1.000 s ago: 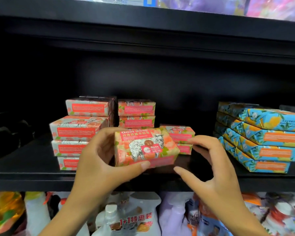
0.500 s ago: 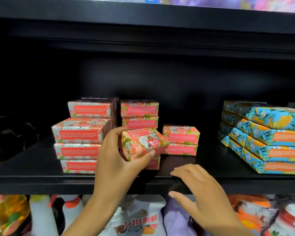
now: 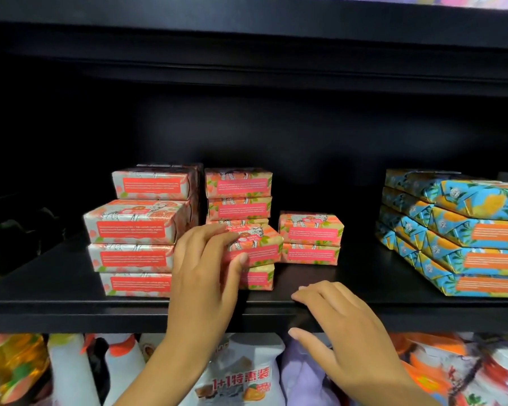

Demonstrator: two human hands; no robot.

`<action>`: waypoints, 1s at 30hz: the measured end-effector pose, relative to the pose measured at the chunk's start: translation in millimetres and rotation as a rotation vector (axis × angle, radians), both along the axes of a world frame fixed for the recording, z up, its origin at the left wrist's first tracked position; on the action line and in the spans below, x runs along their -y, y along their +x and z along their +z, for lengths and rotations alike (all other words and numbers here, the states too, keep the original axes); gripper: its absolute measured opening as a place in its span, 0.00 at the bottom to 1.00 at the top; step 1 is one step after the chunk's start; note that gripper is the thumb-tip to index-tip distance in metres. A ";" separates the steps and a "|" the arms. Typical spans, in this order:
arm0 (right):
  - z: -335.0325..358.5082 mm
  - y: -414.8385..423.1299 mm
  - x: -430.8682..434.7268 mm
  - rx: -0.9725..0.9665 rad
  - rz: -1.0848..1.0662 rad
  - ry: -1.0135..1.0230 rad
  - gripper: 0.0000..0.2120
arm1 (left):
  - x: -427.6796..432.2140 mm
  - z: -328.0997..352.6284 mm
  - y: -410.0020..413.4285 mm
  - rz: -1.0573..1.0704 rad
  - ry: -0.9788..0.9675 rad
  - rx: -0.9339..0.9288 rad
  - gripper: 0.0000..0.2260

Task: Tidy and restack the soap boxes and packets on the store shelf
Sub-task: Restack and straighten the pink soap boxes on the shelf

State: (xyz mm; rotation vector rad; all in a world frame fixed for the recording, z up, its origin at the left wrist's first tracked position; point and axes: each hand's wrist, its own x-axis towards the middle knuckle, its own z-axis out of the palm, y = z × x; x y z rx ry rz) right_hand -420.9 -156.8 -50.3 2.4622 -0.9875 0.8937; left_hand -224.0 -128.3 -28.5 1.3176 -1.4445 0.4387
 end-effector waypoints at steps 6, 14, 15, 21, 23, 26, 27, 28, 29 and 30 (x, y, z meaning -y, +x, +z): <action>3.1 -1.3 -1.1 -0.021 0.013 0.073 0.18 | -1.8 -2.7 -1.1 0.030 -0.025 0.060 0.19; 43.3 -14.3 33.5 0.283 0.046 0.080 0.18 | -13.1 -22.6 -3.2 -0.149 -0.093 0.299 0.09; 50.5 -13.3 41.3 0.275 0.009 0.069 0.20 | -12.8 -24.4 -3.9 -0.148 -0.060 0.322 0.10; 56.8 -5.1 73.8 -0.001 -0.155 0.097 0.30 | -9.5 -24.1 -5.5 -0.109 0.024 0.321 0.14; 52.2 -2.6 74.1 -0.066 -0.210 0.022 0.28 | -10.3 -23.6 -5.6 -0.110 0.050 0.306 0.14; 53.2 -0.5 66.8 -0.063 -0.225 -0.066 0.20 | -11.9 -22.3 -6.4 -0.098 0.088 0.291 0.14; 54.8 -1.8 63.5 -0.057 -0.214 -0.077 0.19 | -12.6 -21.5 -6.9 -0.096 0.103 0.284 0.14; 56.3 -4.1 60.1 -0.054 -0.195 -0.082 0.18 | -13.7 -20.4 -7.2 -0.100 0.125 0.273 0.14; 57.3 -7.6 55.6 -0.046 -0.165 -0.081 0.18 | -14.7 -19.4 -7.2 -0.106 0.147 0.261 0.14; 57.9 -11.9 50.0 -0.016 -0.121 -0.082 0.18 | -15.9 -18.1 -6.8 -0.115 0.176 0.244 0.15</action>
